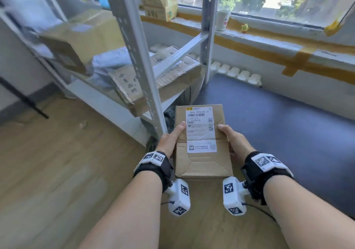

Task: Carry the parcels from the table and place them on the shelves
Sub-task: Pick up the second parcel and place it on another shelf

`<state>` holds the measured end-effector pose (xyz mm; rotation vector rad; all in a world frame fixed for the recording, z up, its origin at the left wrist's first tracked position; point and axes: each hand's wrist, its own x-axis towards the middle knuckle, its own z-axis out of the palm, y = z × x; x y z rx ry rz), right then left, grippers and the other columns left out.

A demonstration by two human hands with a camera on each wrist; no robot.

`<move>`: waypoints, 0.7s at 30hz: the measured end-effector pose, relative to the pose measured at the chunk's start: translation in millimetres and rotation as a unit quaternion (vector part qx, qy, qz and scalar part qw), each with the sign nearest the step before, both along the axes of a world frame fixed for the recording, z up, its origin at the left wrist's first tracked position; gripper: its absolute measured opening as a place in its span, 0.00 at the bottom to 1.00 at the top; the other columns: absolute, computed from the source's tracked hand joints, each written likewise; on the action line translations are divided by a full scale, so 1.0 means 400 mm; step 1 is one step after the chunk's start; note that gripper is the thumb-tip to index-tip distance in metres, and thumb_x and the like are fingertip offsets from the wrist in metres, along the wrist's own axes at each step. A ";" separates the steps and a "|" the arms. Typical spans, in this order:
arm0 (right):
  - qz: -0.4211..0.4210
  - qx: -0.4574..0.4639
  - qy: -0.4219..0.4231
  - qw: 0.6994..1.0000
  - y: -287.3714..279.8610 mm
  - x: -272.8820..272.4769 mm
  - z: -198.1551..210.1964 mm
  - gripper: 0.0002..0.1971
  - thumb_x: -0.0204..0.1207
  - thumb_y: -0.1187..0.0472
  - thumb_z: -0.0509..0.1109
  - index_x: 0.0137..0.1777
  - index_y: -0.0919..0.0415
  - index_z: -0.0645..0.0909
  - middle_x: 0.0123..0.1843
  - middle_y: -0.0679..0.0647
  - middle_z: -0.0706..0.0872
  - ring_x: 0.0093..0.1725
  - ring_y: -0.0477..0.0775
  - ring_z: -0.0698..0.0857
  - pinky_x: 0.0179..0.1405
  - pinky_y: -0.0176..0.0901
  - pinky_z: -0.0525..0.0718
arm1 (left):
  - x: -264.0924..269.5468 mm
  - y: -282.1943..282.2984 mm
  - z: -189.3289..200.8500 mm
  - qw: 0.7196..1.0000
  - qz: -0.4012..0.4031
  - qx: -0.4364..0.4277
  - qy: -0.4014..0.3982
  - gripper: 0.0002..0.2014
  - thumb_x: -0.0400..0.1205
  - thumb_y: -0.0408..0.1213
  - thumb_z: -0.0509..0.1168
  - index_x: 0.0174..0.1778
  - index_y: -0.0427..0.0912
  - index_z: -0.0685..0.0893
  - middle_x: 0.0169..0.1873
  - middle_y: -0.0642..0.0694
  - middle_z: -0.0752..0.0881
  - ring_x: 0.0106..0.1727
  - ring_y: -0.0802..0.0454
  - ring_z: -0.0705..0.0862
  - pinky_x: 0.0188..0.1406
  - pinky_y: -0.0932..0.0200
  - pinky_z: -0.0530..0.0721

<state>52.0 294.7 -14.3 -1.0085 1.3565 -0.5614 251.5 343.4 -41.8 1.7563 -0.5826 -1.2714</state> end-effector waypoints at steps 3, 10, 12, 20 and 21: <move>0.055 0.003 0.006 0.998 0.036 0.135 -0.005 0.29 0.70 0.38 0.68 0.60 0.60 0.85 0.51 0.58 0.92 0.48 0.58 0.90 0.40 0.45 0.81 | 0.113 0.098 0.013 0.999 0.051 0.000 0.018 0.44 0.52 0.73 0.72 0.54 0.42 0.91 0.47 0.43 0.94 0.51 0.42 0.92 0.63 0.46 0.85; 0.142 0.009 0.001 0.990 0.143 0.476 0.006 0.24 0.75 0.43 0.69 0.59 0.63 0.84 0.41 0.56 0.90 0.33 0.53 0.87 0.25 0.34 0.81 | 0.420 0.287 -0.002 0.991 0.131 0.001 0.024 0.53 0.49 0.77 0.71 0.61 0.40 0.88 0.52 0.35 0.93 0.55 0.35 0.91 0.64 0.40 0.85; 0.153 0.007 -0.003 0.988 0.165 0.582 0.020 0.23 0.75 0.43 0.69 0.58 0.61 0.84 0.42 0.57 0.91 0.37 0.54 0.89 0.30 0.38 0.85 | 0.523 0.318 0.021 0.991 0.131 -0.014 0.009 0.51 0.50 0.78 0.70 0.58 0.39 0.89 0.53 0.34 0.92 0.56 0.35 0.90 0.64 0.40 0.84; 0.155 -0.011 -0.052 0.987 0.220 1.035 0.074 0.23 0.71 0.37 0.68 0.51 0.57 0.86 0.36 0.54 0.91 0.24 0.47 0.87 0.27 0.39 0.81 | 0.981 0.394 0.107 0.986 0.157 -0.062 -0.019 0.49 0.51 0.76 0.73 0.54 0.38 0.91 0.48 0.34 0.93 0.54 0.33 0.91 0.65 0.35 0.83; 0.158 -0.016 -0.058 0.986 0.226 1.086 0.084 0.23 0.71 0.36 0.68 0.49 0.57 0.85 0.35 0.53 0.90 0.23 0.47 0.86 0.26 0.38 0.79 | 1.034 0.401 0.114 0.984 0.164 -0.069 -0.020 0.47 0.52 0.74 0.73 0.54 0.37 0.91 0.48 0.35 0.93 0.54 0.33 0.91 0.65 0.35 0.83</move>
